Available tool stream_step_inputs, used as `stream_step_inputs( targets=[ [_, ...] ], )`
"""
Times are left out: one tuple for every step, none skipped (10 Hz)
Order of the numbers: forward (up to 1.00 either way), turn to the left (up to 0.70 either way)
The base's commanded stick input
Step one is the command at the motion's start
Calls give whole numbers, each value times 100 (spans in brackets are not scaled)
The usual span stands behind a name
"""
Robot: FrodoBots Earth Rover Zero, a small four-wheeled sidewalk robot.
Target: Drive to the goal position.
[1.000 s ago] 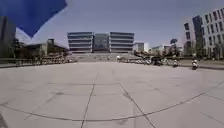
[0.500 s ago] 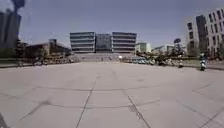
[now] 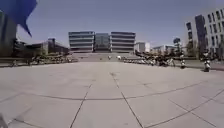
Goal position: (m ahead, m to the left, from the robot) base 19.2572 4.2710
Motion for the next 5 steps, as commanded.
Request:
stream_step_inputs(
  targets=[
    [100,0],
    [100,0],
    [100,0],
    [100,0],
    [100,0]
  ],
)
